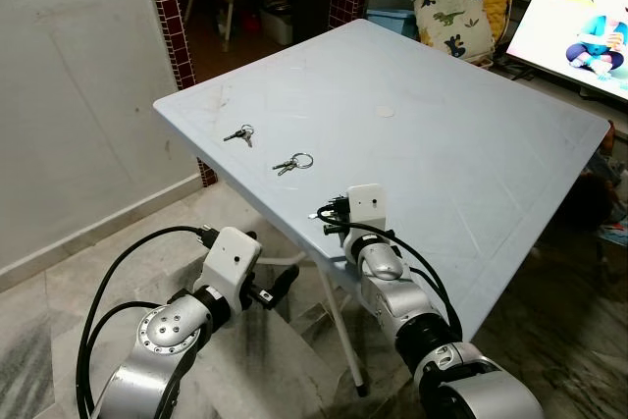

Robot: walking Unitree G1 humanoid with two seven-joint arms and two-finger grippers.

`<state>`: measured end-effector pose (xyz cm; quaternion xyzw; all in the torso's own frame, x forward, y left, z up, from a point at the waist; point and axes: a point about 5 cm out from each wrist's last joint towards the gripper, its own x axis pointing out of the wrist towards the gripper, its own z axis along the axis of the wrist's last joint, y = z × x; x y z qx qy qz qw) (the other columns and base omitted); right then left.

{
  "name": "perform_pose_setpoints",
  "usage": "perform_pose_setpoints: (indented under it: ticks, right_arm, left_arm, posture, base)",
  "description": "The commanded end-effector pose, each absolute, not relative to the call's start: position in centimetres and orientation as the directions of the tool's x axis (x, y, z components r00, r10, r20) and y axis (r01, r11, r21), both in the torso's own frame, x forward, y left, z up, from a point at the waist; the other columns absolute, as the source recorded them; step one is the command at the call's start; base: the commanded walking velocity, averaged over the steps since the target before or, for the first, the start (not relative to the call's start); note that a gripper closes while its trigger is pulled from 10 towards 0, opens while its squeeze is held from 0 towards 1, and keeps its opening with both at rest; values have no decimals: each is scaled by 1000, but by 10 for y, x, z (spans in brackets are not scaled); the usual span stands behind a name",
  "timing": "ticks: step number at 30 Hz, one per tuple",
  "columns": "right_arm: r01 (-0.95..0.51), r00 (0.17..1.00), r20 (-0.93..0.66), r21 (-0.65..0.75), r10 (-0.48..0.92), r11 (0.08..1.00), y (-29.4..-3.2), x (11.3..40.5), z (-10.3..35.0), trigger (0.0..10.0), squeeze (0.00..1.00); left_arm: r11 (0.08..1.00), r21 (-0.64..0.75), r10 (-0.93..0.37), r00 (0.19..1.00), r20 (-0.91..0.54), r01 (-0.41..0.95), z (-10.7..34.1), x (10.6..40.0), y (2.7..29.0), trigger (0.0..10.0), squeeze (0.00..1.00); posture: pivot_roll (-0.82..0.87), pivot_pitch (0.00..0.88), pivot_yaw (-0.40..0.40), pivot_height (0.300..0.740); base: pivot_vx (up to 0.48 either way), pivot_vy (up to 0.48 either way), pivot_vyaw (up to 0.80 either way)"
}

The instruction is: Hang keys on a hook

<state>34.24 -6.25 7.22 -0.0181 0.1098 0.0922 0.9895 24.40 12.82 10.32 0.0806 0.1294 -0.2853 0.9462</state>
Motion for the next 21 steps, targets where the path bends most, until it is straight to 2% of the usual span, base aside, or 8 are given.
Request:
perform_pose_setpoints:
  ticks: [1,13,21]
  right_arm:
    - [-165,962,-221,-5,160,986,-66,343,72,0,0]
    - [-91,992,-85,31,94,995,-94,348,91,0,0]
    - [-70,996,52,65,67,995,-112,349,117,0,0]
  left_arm:
    - [820,92,-524,805,-278,565,107,246,125,10000,0]
    - [814,85,-542,803,-247,575,111,253,119,10000,0]
    - [867,116,-471,873,-127,485,125,266,121,10000,0]
  posture:
    - [186,36,-40,740]
    - [156,11,-47,740]
    - [135,0,-49,740]
  base:
    - [0,0,0]
    - [0,0,0]
    - [0,0,0]
